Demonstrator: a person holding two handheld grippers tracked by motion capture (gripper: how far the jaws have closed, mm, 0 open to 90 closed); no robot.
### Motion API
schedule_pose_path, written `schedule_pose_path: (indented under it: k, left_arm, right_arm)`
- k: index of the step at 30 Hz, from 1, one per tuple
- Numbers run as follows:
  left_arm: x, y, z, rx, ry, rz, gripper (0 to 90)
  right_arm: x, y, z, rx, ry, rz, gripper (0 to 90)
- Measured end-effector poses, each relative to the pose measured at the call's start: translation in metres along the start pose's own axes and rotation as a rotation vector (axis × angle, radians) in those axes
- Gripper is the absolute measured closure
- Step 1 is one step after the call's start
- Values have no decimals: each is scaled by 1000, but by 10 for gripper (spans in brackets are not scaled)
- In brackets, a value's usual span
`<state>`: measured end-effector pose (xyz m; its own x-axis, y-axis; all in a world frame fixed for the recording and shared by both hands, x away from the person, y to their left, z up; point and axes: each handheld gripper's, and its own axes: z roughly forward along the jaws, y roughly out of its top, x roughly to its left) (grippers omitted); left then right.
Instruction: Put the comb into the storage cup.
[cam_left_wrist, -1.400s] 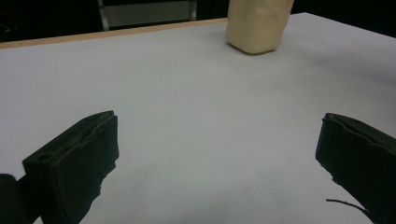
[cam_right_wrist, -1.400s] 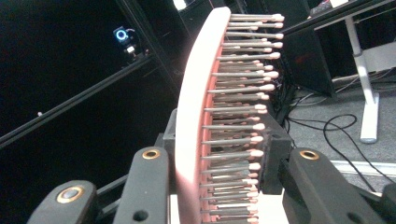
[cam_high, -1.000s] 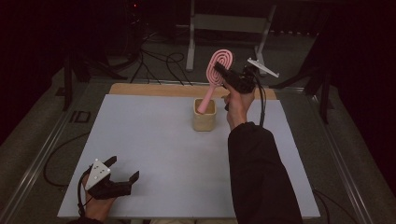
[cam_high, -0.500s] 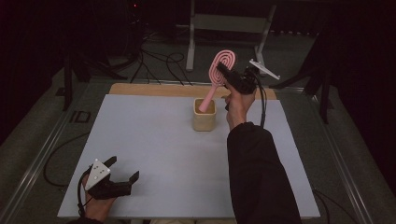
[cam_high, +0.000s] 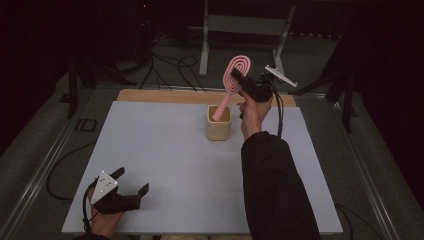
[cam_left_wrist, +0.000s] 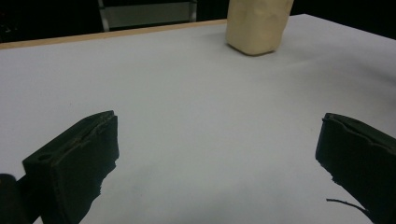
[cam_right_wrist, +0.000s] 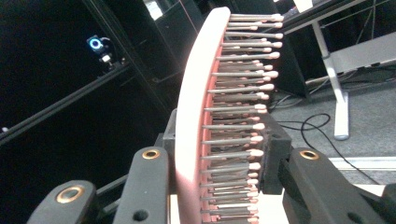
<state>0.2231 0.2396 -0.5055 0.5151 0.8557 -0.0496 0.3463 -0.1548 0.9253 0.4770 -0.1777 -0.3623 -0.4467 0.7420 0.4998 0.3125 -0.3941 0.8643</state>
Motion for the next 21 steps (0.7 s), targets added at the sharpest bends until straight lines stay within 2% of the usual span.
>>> schedule_pose_path:
  k: [21]
  left_arm:
    - [0,0,-2,-7,8,1,0]
  right_arm:
    - [-5,-11,7,20,-43,-32,639]
